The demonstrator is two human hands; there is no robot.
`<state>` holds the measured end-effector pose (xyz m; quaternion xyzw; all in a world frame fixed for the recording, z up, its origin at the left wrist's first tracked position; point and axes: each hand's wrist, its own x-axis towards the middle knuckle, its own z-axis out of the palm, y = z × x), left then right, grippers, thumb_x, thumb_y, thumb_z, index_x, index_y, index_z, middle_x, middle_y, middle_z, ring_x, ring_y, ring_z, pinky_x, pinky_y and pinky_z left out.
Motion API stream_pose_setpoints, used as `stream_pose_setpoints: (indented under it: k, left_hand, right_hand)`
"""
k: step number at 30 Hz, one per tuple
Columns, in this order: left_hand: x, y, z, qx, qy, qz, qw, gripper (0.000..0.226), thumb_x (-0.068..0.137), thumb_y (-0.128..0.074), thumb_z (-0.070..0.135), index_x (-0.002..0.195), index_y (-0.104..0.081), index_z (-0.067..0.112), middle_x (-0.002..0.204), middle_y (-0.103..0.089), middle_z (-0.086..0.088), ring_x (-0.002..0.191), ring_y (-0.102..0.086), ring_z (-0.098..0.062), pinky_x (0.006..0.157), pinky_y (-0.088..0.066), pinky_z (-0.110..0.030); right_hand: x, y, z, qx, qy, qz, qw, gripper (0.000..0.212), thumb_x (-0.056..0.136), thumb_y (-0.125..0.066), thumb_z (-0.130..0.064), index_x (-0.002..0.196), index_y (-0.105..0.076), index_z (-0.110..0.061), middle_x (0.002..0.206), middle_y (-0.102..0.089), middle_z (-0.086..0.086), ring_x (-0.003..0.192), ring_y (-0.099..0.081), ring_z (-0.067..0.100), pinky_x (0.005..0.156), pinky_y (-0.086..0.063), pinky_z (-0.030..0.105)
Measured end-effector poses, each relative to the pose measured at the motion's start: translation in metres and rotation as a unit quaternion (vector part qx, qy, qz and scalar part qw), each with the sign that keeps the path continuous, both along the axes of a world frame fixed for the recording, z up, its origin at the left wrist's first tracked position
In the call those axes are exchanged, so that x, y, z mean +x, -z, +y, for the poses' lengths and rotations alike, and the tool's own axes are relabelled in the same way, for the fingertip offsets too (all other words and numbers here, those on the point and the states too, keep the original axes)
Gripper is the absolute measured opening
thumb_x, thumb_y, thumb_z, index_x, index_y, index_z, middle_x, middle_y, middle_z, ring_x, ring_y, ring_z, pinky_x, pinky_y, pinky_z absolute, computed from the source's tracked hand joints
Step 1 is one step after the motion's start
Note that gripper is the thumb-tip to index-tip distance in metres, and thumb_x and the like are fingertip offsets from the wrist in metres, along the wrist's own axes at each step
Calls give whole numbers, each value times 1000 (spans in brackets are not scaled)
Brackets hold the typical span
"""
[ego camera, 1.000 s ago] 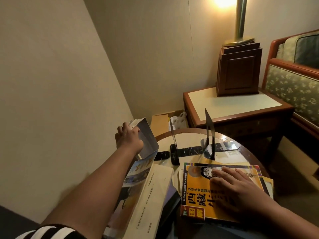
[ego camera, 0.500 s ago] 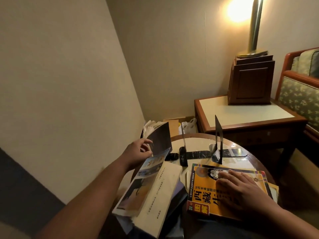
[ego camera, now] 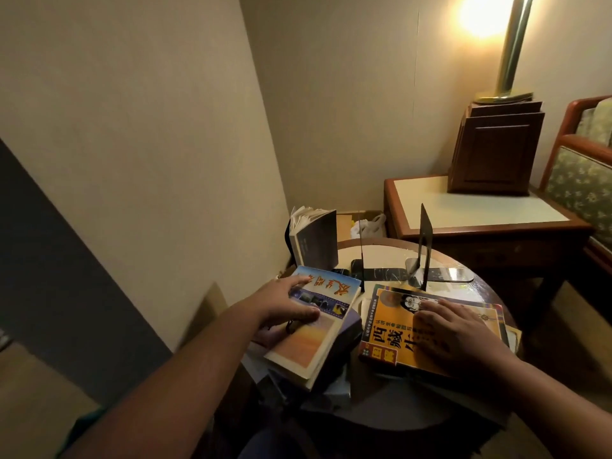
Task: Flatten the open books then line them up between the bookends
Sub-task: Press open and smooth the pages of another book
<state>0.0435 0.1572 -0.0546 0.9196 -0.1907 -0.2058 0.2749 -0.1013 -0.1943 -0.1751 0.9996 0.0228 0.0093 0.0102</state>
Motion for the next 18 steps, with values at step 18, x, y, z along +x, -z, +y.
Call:
stream_pose_setpoints:
  k: [18]
  left_hand:
    - [-11, -36, -89, -220, 56, -75, 971, 90, 49, -93, 50, 126, -47, 47, 126, -51, 17, 116, -55, -13, 96, -53, -38]
  right_hand:
    - [-5, -89, 41, 644, 76, -60, 759, 107, 57, -57, -92, 150, -26, -48, 161, -26, 6, 145, -30, 30, 109, -34, 49]
